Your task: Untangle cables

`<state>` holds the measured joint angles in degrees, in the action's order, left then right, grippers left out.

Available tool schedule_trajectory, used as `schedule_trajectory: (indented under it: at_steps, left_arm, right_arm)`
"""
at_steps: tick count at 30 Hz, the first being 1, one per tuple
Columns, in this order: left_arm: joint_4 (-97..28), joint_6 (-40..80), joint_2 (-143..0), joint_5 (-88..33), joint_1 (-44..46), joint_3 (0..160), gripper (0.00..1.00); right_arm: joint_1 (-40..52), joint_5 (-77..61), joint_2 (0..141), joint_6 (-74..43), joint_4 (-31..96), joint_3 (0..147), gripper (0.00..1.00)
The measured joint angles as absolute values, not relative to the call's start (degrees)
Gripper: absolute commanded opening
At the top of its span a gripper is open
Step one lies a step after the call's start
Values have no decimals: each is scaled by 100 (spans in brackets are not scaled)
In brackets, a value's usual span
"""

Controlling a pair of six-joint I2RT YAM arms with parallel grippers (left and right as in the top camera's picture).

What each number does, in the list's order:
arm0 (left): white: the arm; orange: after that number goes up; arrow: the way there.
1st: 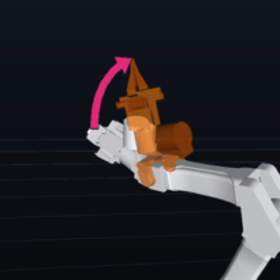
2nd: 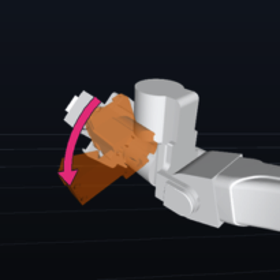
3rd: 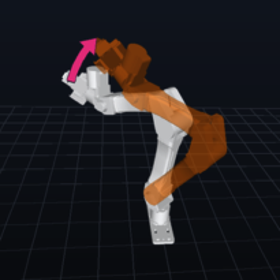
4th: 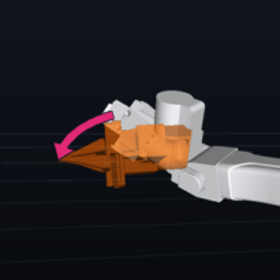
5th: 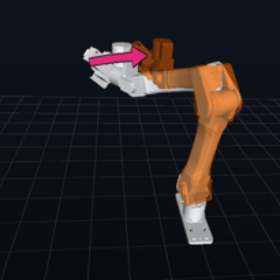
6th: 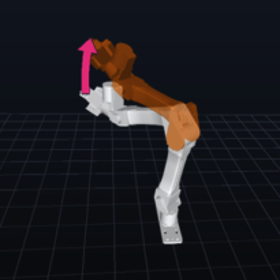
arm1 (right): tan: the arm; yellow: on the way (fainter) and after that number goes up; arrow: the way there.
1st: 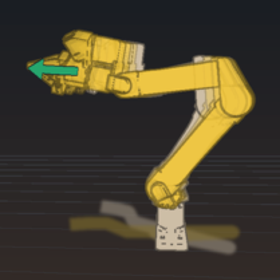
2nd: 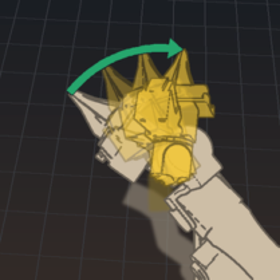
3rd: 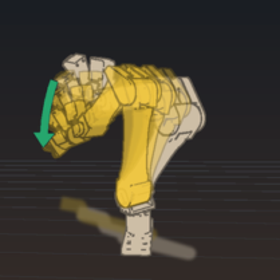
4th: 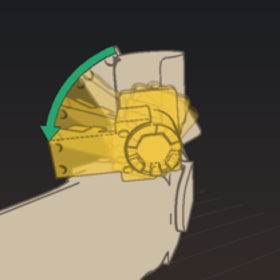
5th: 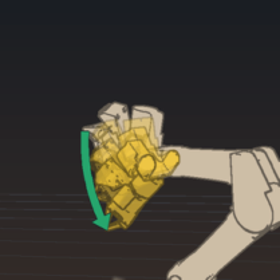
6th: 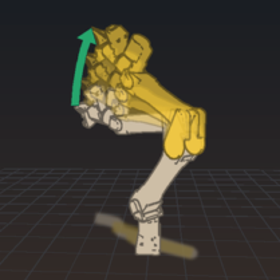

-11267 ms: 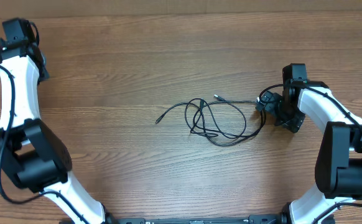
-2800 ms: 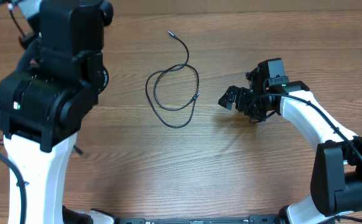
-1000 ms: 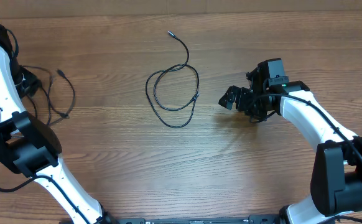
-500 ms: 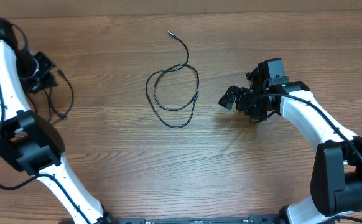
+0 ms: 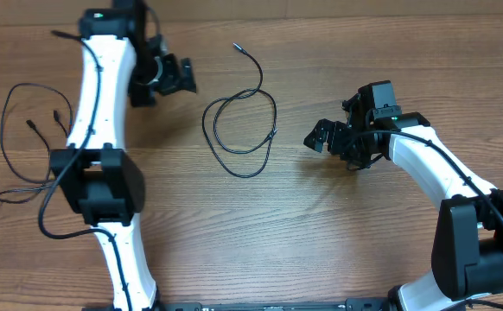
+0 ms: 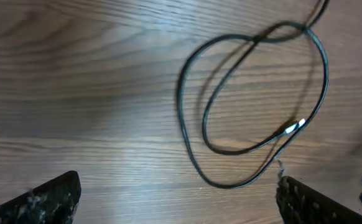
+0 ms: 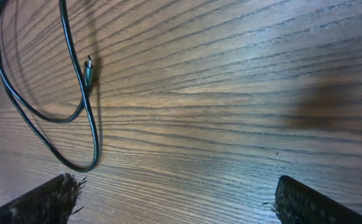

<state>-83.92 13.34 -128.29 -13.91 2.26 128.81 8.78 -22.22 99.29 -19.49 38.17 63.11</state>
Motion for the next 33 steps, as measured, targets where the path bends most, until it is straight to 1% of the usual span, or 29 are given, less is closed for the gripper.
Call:
schedule_trajectory:
  at_steps: [2, 4, 7, 9, 11, 14, 16, 19, 20, 24, 29, 30, 31, 33]
  left_arm:
    - [-8326, 1404, -12829, -1151, 521, 12881, 98]
    - [-8254, 1527, -12829, -882, 799, 12881, 84]
    - [-7972, 1660, -12829, -679, 1238, 12835, 74]
    - [-7835, 1656, -12829, -648, 1428, 12704, 74]
    - [-7671, 1675, -12829, -635, 1520, 12529, 80]
    - [-7314, 1726, -12844, -613, 1658, 11990, 79]
    - [-7070, 1763, -12862, -613, 1721, 11550, 76]
    - [-6591, 1785, -12870, -611, 1728, 11163, 78]
    - [-6331, 1787, -12877, -591, 1728, 10818, 79]
    - [-5760, 1802, -12881, -495, 1728, 10357, 68]
    - [-5325, 1804, -12881, -421, 1728, 9998, 67]
    - [-5164, 1804, -12866, -403, 1728, 9850, 65]
    - [-5085, 1804, -12842, -384, 1728, 9789, 59]
    - [-4873, 1804, -12750, -338, 1728, 9594, 16]
  right_arm:
    - [878, -2220, 9929, -1944, 3820, 6311, 100]
    - [878, -2222, 9929, -1946, 3820, 6311, 100]
    - [878, -2220, 9929, -1949, 3817, 6311, 100]
    - [878, -2220, 9929, -1946, 3817, 6311, 100]
    - [878, -2220, 9929, -1951, 3817, 6311, 100]
    - [878, -2222, 9929, -1946, 3820, 6311, 100]
    - [878, -2220, 9929, -1946, 3817, 6311, 100]
    - [878, -2220, 9929, -1946, 3820, 6311, 100]
    - [878, -2222, 9929, -1949, 3820, 6311, 100]
    - [878, -2217, 9929, -1946, 3817, 6311, 100]
    - [878, -2222, 9931, -1946, 3817, 6311, 100]
    - [878, -2217, 9931, -1946, 3820, 6311, 100]
    - [878, -2220, 9929, -1946, 3813, 6311, 100]
    - [878, -2220, 9929, -1944, 3815, 6311, 100]
